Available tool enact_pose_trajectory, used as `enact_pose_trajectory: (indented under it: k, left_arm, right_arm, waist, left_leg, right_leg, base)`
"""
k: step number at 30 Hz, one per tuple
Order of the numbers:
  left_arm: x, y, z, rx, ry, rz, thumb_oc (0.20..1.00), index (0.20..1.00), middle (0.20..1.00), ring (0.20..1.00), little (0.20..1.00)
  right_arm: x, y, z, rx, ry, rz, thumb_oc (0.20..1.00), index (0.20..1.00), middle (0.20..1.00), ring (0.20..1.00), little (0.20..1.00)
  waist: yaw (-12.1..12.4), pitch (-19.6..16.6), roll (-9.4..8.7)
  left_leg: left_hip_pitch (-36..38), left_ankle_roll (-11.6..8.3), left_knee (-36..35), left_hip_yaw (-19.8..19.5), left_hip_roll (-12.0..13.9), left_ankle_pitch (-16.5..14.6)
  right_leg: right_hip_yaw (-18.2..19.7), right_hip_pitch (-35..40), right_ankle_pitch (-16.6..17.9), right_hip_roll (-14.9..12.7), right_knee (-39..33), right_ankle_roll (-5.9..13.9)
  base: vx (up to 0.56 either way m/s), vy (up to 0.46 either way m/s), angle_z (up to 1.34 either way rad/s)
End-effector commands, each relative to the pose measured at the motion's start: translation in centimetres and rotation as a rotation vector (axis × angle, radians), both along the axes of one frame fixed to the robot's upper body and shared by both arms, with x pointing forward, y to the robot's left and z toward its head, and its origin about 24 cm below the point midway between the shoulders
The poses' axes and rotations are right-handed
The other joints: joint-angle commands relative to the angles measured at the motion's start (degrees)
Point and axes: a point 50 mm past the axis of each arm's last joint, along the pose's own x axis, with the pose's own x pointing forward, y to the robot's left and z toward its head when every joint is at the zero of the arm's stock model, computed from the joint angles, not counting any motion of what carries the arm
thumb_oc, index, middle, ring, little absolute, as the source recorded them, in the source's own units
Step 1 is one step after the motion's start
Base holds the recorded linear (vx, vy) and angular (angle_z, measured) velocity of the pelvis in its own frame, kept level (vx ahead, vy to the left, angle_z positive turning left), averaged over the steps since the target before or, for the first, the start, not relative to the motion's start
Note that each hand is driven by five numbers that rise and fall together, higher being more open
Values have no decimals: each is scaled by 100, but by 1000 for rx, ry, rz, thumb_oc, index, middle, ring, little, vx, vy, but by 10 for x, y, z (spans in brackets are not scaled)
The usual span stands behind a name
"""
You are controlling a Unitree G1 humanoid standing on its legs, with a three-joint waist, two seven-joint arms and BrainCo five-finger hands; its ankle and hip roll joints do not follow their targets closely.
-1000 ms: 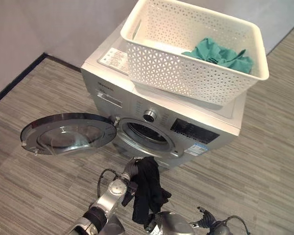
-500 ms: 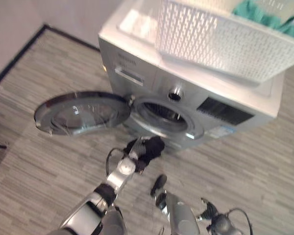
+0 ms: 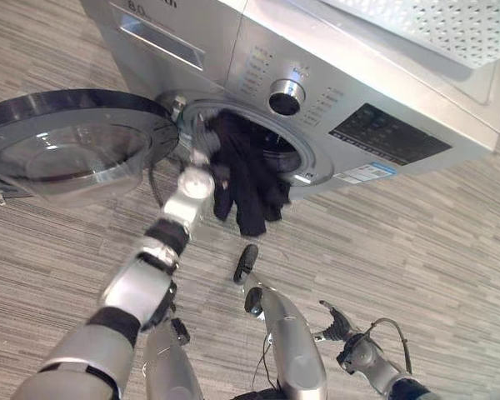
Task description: Grab the laundry basket,head to the washer,open it,put in the laundry and shut it.
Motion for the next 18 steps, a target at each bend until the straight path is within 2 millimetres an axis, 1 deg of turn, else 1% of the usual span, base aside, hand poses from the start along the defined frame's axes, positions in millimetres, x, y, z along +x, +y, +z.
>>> enact_pose_trajectory:
  k: [1,3,4,5,7,9,12,13,15,18]
  left_arm:
    - [2,9,51,-111,-159,54,200,200,200,200,200]
    - [3,13,63,-137,-180,67,200,200,200,200,200]
    - [3,13,63,-138,-181,67,200,200,200,200,200]
    - [1,14,72,-172,-210,67,200,200,200,200,200]
    - [-2,10,79,-231,-244,55,200,200,200,200,200]
    - [-7,2,82,-302,-280,32,200,200,200,200,200]
    - [-12,-17,76,-386,-274,-21,200,200,200,200,200]
    - [-13,-23,77,-400,-271,-34,200,200,200,200,200]
    - [-15,-32,83,-429,-278,-54,200,200,200,200,200]
    - [-18,-40,97,-503,-297,-82,200,200,200,200,200]
  right_arm:
    - [-13,-3,-3,4,2,6,1000,1000,1000,1000,1000]
    - [-10,-2,0,13,-19,1,1000,1000,1000,1000,1000]
    - [-9,-2,1,13,-20,0,1000,1000,1000,1000,1000]
    - [-4,0,6,29,-56,-7,1000,1000,1000,1000,1000]
    - [2,2,12,50,-98,-17,1000,1000,1000,1000,1000]
    - [7,5,18,70,-139,-29,1000,1000,1000,1000,1000]
    - [15,10,26,98,-189,-36,1000,1000,1000,1000,1000]
    - [18,9,31,98,-211,-33,1000,1000,1000,1000,1000]
    - [25,10,42,105,-268,-20,1000,1000,1000,1000,1000]
    - [30,8,52,95,-319,-18,1000,1000,1000,1000,1000]
  waist:
    - [-116,-293,-176]
    - [-147,-300,-163]
    - [-154,-316,-154]
    - [-177,-264,-158]
    - [-197,-259,-141]
    - [-199,-235,-125]
    - [-220,-224,-119]
    - [-236,-239,-110]
    - [-276,-243,-122]
    - [-369,-299,-106]
  left_leg:
    - [-931,-141,417,-101,40,-62]
    - [-1144,-140,453,-121,46,-52]
    - [-1177,-139,463,-127,46,-52]
    - [-1351,-130,512,-147,45,-46]
    - [-1545,-122,557,-160,57,-45]
    - [-1694,-111,593,-186,56,-51]
    - [-1870,-100,619,-192,50,-58]
    - [-1950,-95,643,-196,44,-68]
    - [-2076,-90,704,-222,49,-89]
    - [-2298,-92,817,-268,101,-113]
  right_leg:
    - [475,23,-110,-211,-385,782]
    - [486,-176,-88,-240,-348,795]
    - [483,-204,-89,-242,-339,794]
    - [506,-372,-74,-257,-295,802]
    - [483,-535,-66,-272,-267,813]
    - [480,-659,-54,-282,-254,820]
    - [483,-837,-53,-294,-243,812]
    - [504,-929,-49,-295,-220,807]
    - [538,-1067,-50,-290,-177,799]
    - [594,-1303,-77,-273,-87,773]
  base:
    - [-45,10,1]
    - [-20,4,-1]
    - [-34,3,-3]
    - [-37,-3,0]
    - [-27,-10,2]
    - [-6,-9,6]
    - [-3,-12,5]
    - [1,-20,9]
    - [5,-34,5]
    - [4,-23,-1]
